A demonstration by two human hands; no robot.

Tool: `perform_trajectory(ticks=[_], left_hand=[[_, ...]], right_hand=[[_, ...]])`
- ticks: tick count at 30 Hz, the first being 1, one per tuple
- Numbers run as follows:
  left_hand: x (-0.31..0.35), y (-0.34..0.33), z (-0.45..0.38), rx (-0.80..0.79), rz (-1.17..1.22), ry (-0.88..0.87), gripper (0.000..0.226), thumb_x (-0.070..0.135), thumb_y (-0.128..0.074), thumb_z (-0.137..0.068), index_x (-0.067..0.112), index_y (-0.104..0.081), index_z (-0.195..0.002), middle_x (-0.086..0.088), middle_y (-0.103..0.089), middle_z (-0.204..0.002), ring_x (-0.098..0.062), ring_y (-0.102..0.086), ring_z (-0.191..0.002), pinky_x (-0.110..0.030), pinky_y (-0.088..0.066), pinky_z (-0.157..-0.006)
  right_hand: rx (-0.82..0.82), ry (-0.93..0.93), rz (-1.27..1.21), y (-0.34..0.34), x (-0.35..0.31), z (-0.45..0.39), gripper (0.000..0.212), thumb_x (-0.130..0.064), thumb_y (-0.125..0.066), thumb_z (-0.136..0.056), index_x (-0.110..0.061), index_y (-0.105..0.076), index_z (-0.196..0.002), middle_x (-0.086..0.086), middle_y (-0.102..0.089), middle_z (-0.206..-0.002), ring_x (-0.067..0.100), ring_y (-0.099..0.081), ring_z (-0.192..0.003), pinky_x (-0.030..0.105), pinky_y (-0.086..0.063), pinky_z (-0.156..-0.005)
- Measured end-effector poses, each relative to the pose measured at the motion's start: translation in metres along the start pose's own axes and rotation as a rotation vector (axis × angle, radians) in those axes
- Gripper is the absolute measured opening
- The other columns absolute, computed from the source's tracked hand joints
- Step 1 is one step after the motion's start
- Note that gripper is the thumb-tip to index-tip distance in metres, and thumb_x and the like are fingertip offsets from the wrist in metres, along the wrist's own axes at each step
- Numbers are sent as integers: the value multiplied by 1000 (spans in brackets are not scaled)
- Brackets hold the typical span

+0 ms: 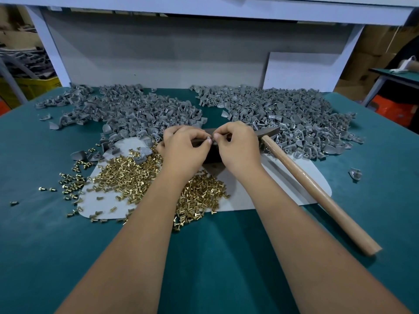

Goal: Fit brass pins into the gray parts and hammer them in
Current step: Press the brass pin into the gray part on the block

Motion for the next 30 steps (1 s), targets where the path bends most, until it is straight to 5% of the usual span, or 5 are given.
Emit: perform_trajectory(ticks=[9, 13, 22, 30], left_hand=[[-1, -1, -1, 16, -11, -20, 7, 34, -68, -90, 40, -70, -88, 19, -64, -115, -16, -34, -130, -33, -16, -91], [-1, -1, -1, 21, -3, -49, 7, 32, -68, -90, 39, -70, -88, 15, -66, -114, -18, -37, -129, -40, -24, -106], [0, 0, 2, 7, 2, 5, 7, 35, -67, -90, 39, -72, -90, 19, -63, -114, -15, -32, -133, -39, -20, -105], [3, 2, 2, -12, 2, 7, 27, 37, -69, -89, 51, -57, -69, 27, -55, -103, -13, -32, -131, -35, -20, -94]], right_hand=[[66, 84, 275, -4, -8, -1, 9, -21, -57, -91, -17, -62, -83, 0, -58, -97, 22, -51, -98, 35, -40, -87], [55, 122, 383, -9, -12, -3, 15, -19, -58, -90, -10, -64, -102, 6, -57, -106, 24, -49, -105, 33, -37, -87], [-11, 192, 344, -12, -10, -3, 9, -8, -57, -89, -6, -61, -97, 8, -55, -105, 24, -47, -104, 30, -36, -86], [16, 170, 80, -7, 1, 1, 12, -9, -54, -93, -8, -65, -88, 1, -52, -92, 21, -49, -95, 32, -39, -84]])
Point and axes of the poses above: each hand's wrist, its own z-axis away from the middle knuckle, its own y-axis out of the back of the hand, x = y × z, the point moved 5 cm from there along -z, towards the middle knuckle
